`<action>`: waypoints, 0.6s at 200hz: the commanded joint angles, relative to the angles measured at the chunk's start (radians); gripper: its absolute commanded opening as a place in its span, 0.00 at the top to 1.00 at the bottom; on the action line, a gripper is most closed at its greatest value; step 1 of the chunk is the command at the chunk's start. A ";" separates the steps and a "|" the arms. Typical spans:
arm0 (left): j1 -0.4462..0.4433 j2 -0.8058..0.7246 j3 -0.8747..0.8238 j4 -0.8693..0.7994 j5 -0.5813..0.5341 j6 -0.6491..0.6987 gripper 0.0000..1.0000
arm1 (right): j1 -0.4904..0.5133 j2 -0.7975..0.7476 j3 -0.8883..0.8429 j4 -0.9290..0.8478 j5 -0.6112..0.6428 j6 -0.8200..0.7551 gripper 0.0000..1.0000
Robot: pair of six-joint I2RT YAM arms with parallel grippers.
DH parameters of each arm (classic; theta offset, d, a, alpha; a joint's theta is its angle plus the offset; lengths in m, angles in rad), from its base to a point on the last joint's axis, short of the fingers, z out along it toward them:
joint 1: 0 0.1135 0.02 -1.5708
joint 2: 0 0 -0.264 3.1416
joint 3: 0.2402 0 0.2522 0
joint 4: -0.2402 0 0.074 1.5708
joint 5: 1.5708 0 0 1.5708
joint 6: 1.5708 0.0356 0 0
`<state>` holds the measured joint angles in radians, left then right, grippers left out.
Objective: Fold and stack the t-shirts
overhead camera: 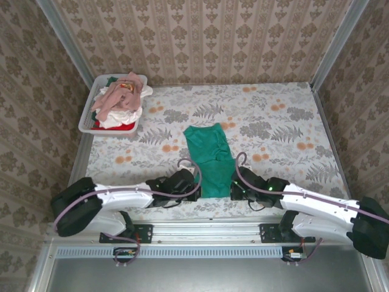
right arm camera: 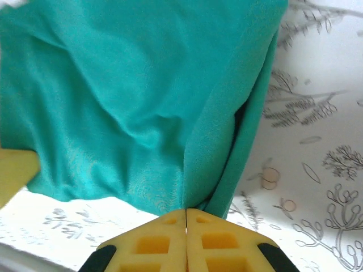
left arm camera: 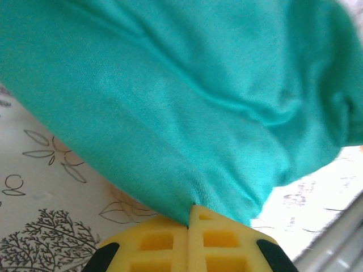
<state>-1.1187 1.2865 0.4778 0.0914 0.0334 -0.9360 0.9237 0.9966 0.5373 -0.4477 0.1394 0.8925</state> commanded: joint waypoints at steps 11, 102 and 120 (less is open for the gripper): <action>0.012 -0.139 0.030 -0.137 -0.023 -0.004 0.97 | 0.007 0.003 0.104 -0.062 0.043 -0.043 0.93; 0.277 -0.298 0.117 -0.338 0.032 0.102 1.00 | -0.043 0.203 0.384 -0.024 0.099 -0.176 0.97; 0.345 -0.258 0.186 -0.373 0.065 0.150 1.00 | -0.073 0.237 0.438 -0.023 0.110 -0.199 0.97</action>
<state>-0.8436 1.0016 0.5667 -0.2180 0.0475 -0.8707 0.8864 1.2011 0.8951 -0.4774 0.2039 0.7498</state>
